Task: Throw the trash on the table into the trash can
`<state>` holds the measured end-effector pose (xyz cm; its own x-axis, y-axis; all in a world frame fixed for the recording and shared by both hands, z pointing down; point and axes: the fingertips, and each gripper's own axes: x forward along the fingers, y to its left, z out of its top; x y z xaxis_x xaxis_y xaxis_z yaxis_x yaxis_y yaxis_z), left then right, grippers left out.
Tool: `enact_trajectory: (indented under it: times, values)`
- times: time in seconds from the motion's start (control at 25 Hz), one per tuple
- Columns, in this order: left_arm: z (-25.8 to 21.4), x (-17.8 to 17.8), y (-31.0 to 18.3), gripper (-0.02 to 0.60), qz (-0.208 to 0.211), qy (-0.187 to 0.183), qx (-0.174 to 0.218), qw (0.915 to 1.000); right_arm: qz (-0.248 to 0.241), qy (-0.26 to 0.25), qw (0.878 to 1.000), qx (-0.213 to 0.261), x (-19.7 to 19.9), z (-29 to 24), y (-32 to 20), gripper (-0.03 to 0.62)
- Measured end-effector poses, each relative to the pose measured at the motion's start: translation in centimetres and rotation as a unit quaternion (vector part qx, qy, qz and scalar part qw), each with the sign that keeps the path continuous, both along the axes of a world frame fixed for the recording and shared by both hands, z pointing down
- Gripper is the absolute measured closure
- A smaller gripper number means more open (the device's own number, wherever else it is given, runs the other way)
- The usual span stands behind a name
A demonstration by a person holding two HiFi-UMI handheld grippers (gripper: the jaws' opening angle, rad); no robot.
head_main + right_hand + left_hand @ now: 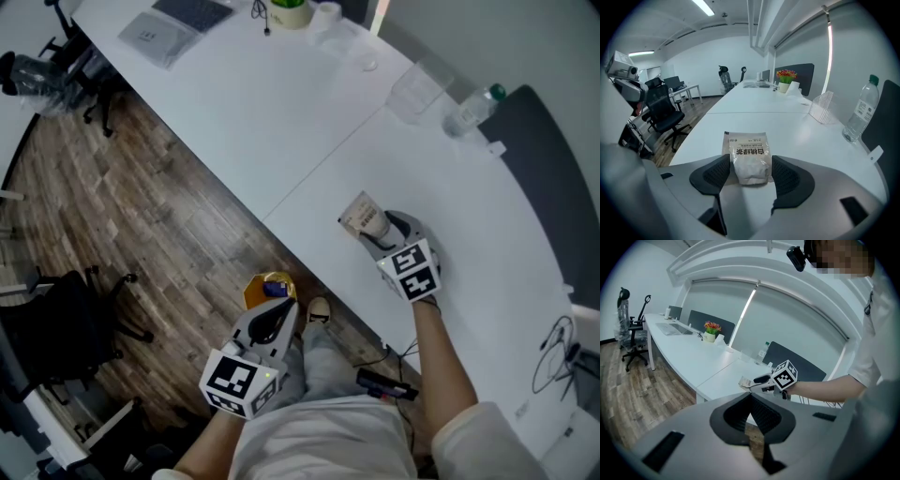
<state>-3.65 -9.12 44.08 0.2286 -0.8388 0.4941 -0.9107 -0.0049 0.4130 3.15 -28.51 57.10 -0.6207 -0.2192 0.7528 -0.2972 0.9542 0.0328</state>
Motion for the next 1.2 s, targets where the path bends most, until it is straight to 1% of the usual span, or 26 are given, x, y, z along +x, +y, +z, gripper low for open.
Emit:
enact_trajectory:
  times: [0.04, 0.12, 0.2, 0.36, 0.4, 0.44, 0.52, 0.56, 0.6, 0.84, 1.0, 1.2]
  values:
    - [0.0, -0.1, 0.0, 0.58, -0.001, 0.0, -0.001, 1.0, 0.002, -0.001, 1.0, -0.002, 0.0, 0.0, -0.1, 0.3]
    - [0.0, -0.2, 0.0, 0.581, -0.004, 0.001, -0.004, 1.0, 0.004, -0.003, 1.0, -0.006, -0.2, 0.0, -0.1, 0.335]
    - [0.2, -0.3, 0.1, 0.58, -0.004, 0.001, -0.005, 1.0, 0.004, -0.003, 1.0, -0.006, -0.3, 0.0, -0.1, 0.345]
    - [0.4, -0.1, 0.3, 0.581, -0.003, 0.002, -0.004, 1.0, 0.004, 0.002, 1.0, 0.004, -0.4, -0.1, -0.1, 0.401]
    - [0.5, 0.0, 0.4, 0.58, -0.003, 0.002, -0.003, 1.0, 0.003, 0.005, 1.0, 0.01, -0.3, 0.0, -0.1, 0.438]
    - [0.5, 0.0, 0.4, 0.58, -0.004, 0.002, -0.003, 1.0, 0.001, 0.009, 1.0, 0.015, -0.3, 0.0, -0.1, 0.461]
    - [0.4, -0.1, 0.5, 0.58, -0.006, 0.002, -0.005, 1.0, -0.002, 0.015, 1.0, 0.022, -0.3, 0.0, 0.0, 0.487]
    - [0.4, -0.1, 0.6, 0.58, -0.006, 0.002, -0.005, 1.0, -0.003, 0.017, 1.0, 0.025, -0.3, 0.0, 0.0, 0.52]
    - [0.4, -0.2, 0.6, 0.581, -0.007, 0.001, -0.004, 1.0, -0.004, 0.018, 0.999, 0.028, -0.4, 0.0, 0.0, 0.53]
    - [0.3, -0.5, 1.0, 0.581, -0.012, -0.001, -0.001, 0.9999, 0.0, 0.012, 0.999, 0.044, -0.5, -0.8, 0.1, 0.543]
    - [0.2, -0.9, 1.3, 0.58, -0.016, -0.003, 0.004, 0.9999, 0.008, 0.003, 0.999, 0.042, -0.4, -1.7, 0.5, 0.545]
    - [-1.3, -1.4, 1.4, 0.58, -0.018, -0.008, 0.017, 0.9997, 0.017, -0.011, 0.999, 0.039, -0.2, -3.6, 1.3, 0.545]
